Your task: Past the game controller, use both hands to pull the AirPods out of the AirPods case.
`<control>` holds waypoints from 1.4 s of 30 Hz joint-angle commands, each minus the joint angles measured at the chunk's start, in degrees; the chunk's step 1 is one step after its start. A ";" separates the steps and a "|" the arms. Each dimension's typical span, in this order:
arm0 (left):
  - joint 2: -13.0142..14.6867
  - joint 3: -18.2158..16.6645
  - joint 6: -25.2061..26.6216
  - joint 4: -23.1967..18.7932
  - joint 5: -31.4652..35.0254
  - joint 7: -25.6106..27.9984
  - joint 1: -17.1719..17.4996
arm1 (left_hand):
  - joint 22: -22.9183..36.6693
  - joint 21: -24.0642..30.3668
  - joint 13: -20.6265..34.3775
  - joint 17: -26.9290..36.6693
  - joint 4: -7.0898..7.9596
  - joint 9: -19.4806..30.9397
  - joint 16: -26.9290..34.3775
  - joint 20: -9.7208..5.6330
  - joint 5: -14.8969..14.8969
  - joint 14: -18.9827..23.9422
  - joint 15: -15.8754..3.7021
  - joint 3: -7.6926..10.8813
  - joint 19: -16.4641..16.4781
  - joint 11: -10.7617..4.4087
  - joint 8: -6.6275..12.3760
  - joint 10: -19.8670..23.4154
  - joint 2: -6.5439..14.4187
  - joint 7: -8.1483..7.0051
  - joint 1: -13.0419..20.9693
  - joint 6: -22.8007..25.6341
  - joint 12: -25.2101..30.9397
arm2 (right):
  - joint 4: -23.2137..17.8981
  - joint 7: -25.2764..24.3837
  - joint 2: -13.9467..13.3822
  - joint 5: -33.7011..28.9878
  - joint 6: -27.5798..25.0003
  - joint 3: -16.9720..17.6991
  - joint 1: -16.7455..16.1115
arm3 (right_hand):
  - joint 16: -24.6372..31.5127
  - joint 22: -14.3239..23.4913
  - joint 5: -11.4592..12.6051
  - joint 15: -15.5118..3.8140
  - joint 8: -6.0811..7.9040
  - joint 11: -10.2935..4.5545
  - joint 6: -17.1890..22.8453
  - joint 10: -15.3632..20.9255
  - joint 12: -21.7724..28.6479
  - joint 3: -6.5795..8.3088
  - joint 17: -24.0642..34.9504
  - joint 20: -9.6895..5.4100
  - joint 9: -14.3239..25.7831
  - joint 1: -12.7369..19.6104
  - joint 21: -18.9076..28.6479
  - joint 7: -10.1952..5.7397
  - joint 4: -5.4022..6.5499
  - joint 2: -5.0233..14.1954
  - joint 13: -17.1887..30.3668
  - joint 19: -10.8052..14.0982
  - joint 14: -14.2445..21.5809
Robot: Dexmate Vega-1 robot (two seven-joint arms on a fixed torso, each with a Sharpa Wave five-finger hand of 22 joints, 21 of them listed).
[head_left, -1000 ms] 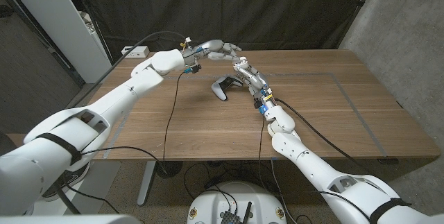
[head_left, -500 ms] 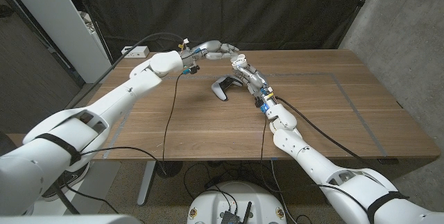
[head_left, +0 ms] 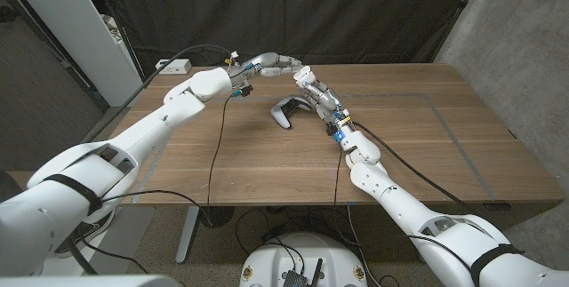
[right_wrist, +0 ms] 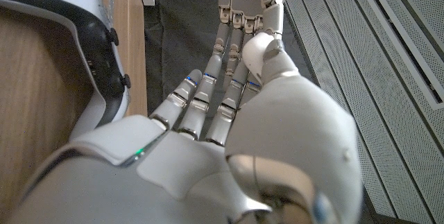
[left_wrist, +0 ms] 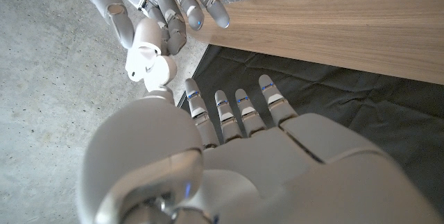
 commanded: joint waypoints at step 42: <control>-0.50 -3.39 -9.01 -1.86 3.10 9.59 5.03 | -0.73 -0.28 2.16 -0.43 -10.54 0.48 -0.91 0.69 3.12 -0.11 -0.40 -0.32 0.64 -2.21 6.82 -0.30 -9.66 1.20 6.06 10.90 -0.04 | -4.76 -30.77 2.53 -17.57 7.62 -2.64 -3.02 | -0.33 0.14 -0.02 -10.51 2.05 1.55 5.53 2.49 0.76 0.97 0.31 -0.02 2.72 0.48 1.02 -1.92 0.14 0.15 0.52 2.07 3.23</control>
